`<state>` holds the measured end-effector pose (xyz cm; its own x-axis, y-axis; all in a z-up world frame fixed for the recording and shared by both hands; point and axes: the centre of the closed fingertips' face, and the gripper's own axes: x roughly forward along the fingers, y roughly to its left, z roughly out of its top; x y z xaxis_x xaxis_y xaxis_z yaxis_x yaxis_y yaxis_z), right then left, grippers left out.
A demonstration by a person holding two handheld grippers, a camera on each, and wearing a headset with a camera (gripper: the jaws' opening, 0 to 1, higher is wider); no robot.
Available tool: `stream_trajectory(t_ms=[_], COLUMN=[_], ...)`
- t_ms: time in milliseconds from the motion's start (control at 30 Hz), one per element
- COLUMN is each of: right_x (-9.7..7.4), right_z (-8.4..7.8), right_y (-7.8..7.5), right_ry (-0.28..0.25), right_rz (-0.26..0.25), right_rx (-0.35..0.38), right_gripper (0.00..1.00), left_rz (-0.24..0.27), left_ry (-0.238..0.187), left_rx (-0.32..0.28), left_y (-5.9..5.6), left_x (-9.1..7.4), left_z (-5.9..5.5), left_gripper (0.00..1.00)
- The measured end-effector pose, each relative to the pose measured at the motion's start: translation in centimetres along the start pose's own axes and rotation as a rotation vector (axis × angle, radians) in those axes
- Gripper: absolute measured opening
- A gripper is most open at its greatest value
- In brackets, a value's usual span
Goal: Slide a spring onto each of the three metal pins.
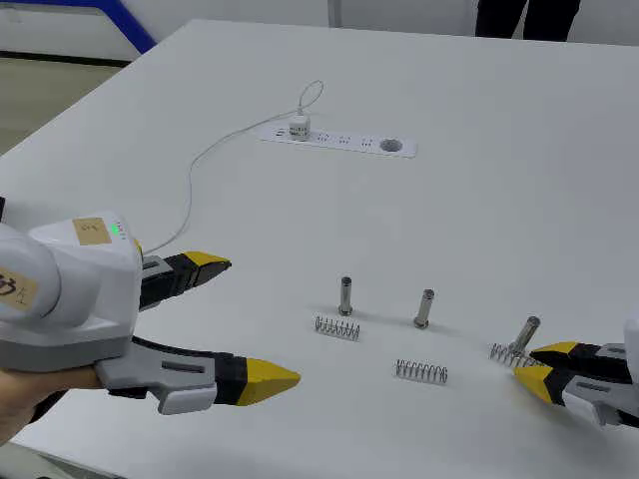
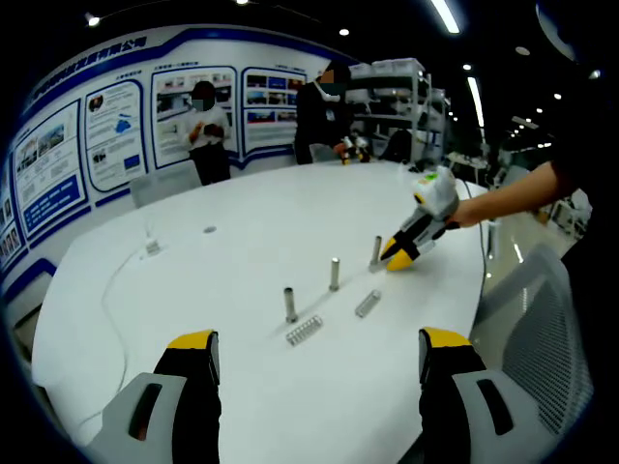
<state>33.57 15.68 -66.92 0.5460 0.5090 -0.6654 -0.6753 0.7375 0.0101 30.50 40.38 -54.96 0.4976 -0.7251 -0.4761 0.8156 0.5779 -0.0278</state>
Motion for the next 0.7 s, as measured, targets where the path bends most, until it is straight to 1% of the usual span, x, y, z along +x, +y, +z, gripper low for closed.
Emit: stream_trajectory(t_ms=[100, 200, 300, 367, 533, 700], right_x=[0.01, 0.12, 0.23, 0.26, 0.3, 0.23], right_z=[0.16, -0.01, 0.01, -0.03, -0.1, -0.11], right_y=[0.49, 0.6, 0.83, 0.73, 0.64, 1.07], right_ry=[0.002, 0.017, 0.021, 0.023, 0.025, 0.018], right_rz=[0.021, 0.032, 0.047, 0.046, 0.046, 0.055], right_rx=[0.012, -0.009, -0.02, -0.038, -0.034, -0.048], right_gripper=[0.17, 0.17, 0.16, 0.15, 0.14, 0.11], left_rz=[-0.004, -0.006, -0.004, -0.006, -0.014, -0.021], left_ry=[0.007, 0.006, 0.005, 0.004, 0.007, 0.011], left_rx=[0.006, 0.004, 0.003, 0.002, 0.006, 0.013], left_y=[-0.1, -0.06, 0.03, -0.01, -0.1, -0.22], left_x=[0.1, 0.16, 0.22, 0.28, 0.45, 0.71], left_z=[-0.13, -0.11, -0.07, -0.01, 0.04, 0.1], left_gripper=[0.87, 0.87, 0.86, 0.86, 0.87, 0.86])
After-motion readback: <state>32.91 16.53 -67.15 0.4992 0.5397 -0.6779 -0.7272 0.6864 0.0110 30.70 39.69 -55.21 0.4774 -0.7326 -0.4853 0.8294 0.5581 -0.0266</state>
